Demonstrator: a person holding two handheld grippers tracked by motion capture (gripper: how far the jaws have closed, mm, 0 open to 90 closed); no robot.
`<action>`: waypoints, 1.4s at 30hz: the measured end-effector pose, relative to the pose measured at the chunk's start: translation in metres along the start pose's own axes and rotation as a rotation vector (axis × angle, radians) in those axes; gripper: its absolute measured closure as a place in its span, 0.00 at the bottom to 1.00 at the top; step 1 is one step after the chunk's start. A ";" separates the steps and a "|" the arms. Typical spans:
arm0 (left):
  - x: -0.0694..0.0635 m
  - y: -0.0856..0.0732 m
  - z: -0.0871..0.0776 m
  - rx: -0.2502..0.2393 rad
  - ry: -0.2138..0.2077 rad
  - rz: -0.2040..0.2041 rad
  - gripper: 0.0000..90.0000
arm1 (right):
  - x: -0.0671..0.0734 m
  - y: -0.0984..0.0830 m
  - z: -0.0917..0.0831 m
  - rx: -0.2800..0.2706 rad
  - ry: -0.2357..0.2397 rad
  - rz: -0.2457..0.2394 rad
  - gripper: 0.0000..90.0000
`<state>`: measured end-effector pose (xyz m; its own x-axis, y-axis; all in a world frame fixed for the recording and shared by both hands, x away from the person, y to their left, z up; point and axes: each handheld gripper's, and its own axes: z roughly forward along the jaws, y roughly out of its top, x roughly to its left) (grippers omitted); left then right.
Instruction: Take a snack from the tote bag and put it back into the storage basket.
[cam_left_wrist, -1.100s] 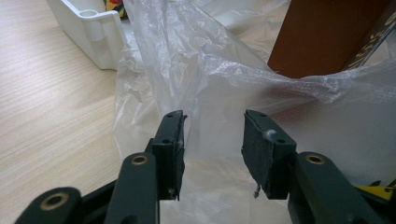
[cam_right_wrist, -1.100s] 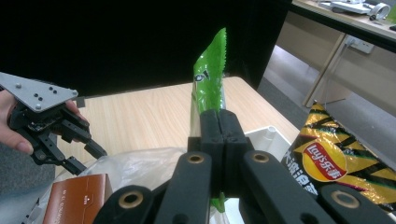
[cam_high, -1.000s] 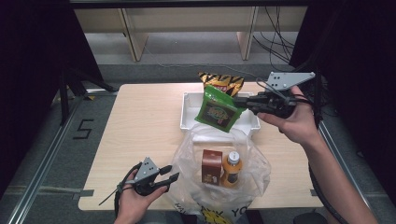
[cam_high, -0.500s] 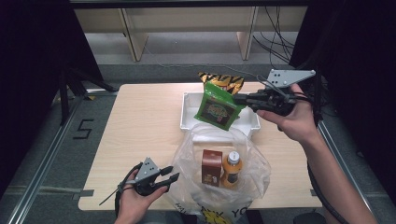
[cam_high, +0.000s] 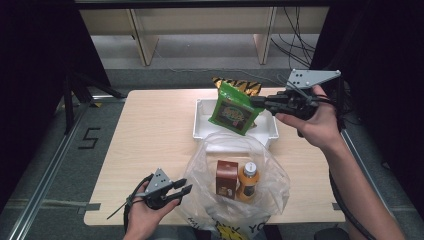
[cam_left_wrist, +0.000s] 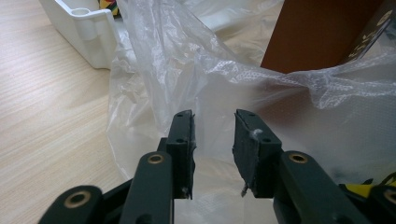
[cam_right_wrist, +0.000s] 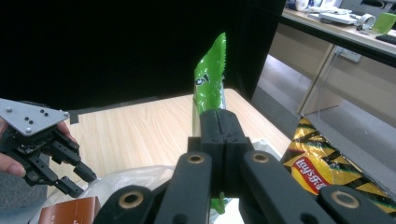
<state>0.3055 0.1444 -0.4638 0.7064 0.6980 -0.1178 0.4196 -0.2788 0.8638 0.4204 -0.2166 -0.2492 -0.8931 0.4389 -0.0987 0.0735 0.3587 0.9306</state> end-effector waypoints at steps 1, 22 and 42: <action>0.000 0.000 0.000 0.003 0.001 0.004 0.75 | -0.001 0.001 0.000 -0.003 -0.001 -0.013 1.00; 0.001 0.000 0.000 -0.010 -0.020 -0.001 0.75 | -0.003 0.009 0.001 -0.038 0.006 0.006 1.00; -0.001 0.001 0.000 -0.017 -0.029 -0.005 0.75 | -0.014 0.015 0.008 -0.044 -0.014 0.012 1.00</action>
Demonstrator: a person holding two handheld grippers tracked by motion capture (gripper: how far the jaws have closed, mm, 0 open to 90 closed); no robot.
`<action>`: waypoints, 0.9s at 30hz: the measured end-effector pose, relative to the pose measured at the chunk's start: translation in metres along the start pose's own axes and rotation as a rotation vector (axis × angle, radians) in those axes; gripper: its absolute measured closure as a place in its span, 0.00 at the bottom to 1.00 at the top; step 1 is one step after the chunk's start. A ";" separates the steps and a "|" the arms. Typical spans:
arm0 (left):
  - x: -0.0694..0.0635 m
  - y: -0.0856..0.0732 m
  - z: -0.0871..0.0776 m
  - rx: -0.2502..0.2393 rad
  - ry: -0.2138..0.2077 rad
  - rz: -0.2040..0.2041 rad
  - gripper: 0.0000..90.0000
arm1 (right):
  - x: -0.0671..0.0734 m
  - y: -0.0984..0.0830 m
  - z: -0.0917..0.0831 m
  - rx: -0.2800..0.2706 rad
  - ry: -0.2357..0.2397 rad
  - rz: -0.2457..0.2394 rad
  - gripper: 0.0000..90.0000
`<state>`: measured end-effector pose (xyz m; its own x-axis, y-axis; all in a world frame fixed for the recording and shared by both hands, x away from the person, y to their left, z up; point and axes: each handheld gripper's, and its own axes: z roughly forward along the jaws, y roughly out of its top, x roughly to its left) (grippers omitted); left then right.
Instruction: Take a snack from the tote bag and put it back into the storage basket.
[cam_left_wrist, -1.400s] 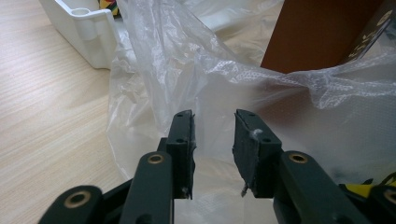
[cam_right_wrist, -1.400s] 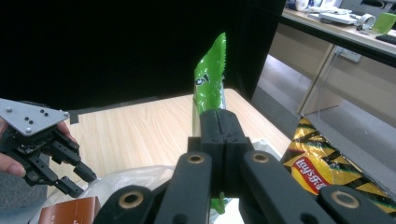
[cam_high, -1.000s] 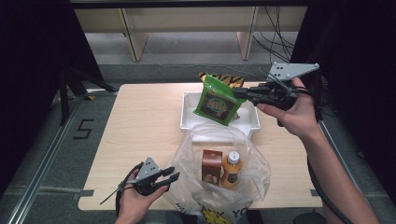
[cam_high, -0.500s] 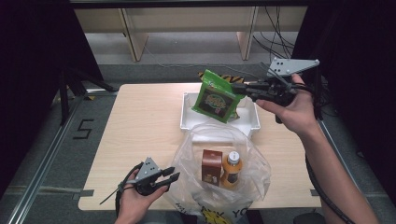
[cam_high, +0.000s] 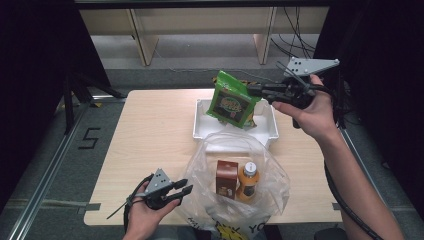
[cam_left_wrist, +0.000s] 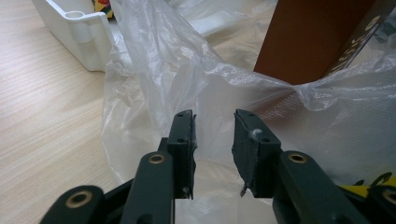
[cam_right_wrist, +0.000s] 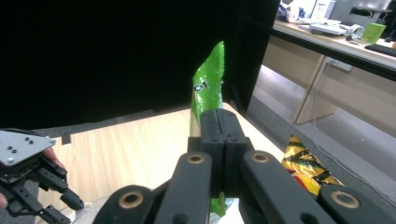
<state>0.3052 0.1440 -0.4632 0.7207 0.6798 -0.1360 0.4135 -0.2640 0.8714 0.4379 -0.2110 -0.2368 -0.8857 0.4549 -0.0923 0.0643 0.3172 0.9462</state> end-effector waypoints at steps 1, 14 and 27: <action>0.000 0.000 0.000 0.002 0.008 0.004 0.75 | 0.000 0.000 0.000 0.000 -0.003 0.003 1.00; -0.001 -0.001 0.001 0.001 0.004 -0.026 0.75 | -0.004 0.003 0.003 -0.010 -0.016 0.023 1.00; 0.000 0.000 0.001 0.000 -0.004 -0.007 0.76 | -0.008 0.009 0.001 -0.016 -0.028 0.022 1.00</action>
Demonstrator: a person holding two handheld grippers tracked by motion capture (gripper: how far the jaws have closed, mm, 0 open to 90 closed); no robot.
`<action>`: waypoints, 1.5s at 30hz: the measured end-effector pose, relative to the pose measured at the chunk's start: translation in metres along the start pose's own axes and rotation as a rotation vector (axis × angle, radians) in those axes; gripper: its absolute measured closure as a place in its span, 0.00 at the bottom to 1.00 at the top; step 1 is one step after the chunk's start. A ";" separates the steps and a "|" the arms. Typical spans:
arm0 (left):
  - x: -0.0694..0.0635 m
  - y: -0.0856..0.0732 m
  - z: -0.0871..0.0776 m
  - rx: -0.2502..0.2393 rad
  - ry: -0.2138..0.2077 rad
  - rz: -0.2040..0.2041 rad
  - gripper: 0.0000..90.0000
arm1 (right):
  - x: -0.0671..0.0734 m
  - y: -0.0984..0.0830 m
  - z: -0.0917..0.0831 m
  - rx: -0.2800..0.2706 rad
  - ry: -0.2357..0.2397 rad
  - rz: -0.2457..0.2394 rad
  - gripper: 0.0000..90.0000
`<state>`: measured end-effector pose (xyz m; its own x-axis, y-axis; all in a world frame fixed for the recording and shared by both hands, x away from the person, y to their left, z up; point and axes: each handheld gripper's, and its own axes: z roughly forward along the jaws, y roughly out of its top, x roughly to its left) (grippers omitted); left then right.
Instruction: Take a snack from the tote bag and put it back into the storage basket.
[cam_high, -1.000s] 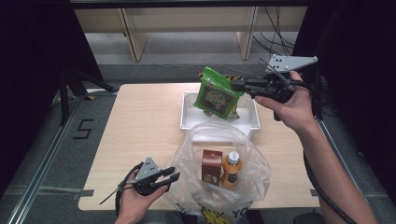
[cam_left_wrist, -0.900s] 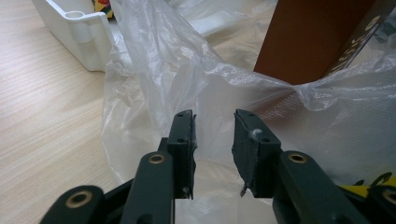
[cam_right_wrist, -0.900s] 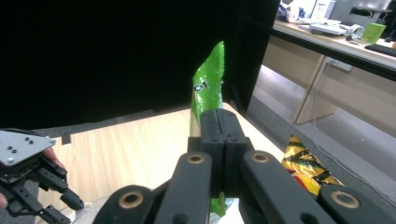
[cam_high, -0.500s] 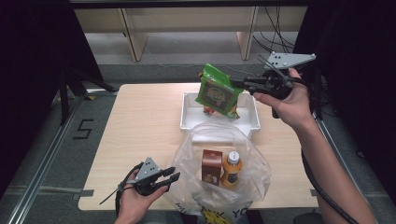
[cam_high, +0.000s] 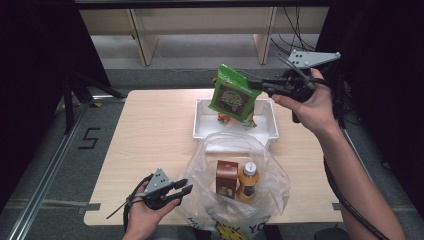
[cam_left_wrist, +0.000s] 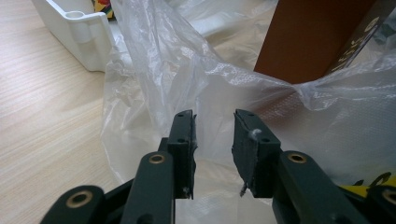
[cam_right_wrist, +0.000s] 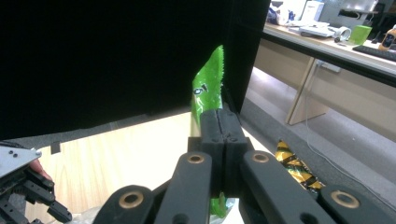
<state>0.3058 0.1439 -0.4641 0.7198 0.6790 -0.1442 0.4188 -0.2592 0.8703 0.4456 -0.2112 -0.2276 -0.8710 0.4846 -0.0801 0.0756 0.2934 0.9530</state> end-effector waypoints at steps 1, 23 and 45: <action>0.000 0.000 0.000 0.000 0.001 0.000 0.76 | 0.000 0.001 -0.001 -0.001 -0.009 0.000 1.00; 0.001 0.001 -0.003 -0.008 0.012 0.004 0.76 | -0.018 -0.023 0.016 0.052 -0.051 0.036 1.00; 0.003 0.000 -0.006 -0.013 0.023 0.000 0.75 | -0.028 -0.049 0.044 0.133 -0.064 0.054 1.00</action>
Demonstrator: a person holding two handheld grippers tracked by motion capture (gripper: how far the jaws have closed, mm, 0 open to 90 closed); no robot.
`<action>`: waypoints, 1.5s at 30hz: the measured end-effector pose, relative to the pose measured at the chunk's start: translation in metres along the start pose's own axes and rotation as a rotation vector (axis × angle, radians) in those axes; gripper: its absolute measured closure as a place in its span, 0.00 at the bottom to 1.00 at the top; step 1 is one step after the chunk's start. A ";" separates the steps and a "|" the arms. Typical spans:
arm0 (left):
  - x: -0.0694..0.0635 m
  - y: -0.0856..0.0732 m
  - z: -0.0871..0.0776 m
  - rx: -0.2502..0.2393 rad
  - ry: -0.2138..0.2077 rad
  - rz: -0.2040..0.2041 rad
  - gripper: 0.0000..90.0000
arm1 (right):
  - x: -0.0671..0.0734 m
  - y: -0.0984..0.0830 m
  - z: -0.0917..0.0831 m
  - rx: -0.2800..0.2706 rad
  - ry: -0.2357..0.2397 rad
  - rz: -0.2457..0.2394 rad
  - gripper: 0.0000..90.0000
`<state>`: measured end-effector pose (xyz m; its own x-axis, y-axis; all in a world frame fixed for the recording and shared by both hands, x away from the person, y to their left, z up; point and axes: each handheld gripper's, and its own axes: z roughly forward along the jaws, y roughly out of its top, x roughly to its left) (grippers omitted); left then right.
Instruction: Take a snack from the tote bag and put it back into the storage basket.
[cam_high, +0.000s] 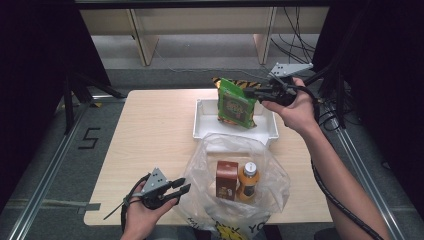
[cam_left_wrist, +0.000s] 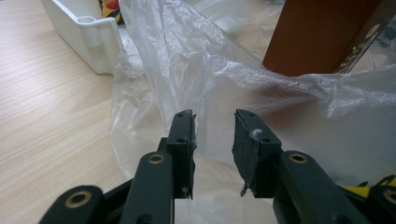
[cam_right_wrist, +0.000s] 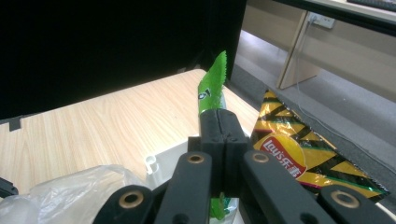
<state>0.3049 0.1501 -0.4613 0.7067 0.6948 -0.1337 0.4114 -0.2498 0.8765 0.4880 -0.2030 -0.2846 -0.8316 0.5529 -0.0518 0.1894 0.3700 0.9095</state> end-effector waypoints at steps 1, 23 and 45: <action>0.000 0.000 0.000 -0.001 0.000 0.000 0.75 | -0.001 -0.001 0.001 0.004 -0.004 0.002 1.00; 0.000 -0.001 -0.001 0.000 0.009 -0.024 0.75 | -0.020 -0.024 0.024 0.078 -0.033 0.028 1.00; 0.001 -0.002 -0.001 0.002 0.003 -0.006 0.75 | -0.034 -0.048 0.054 0.146 -0.033 0.042 1.00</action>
<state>0.3047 0.1520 -0.4627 0.7028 0.6981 -0.1373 0.4166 -0.2473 0.8748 0.5351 -0.1988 -0.3488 -0.8046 0.5931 -0.0309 0.2990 0.4495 0.8418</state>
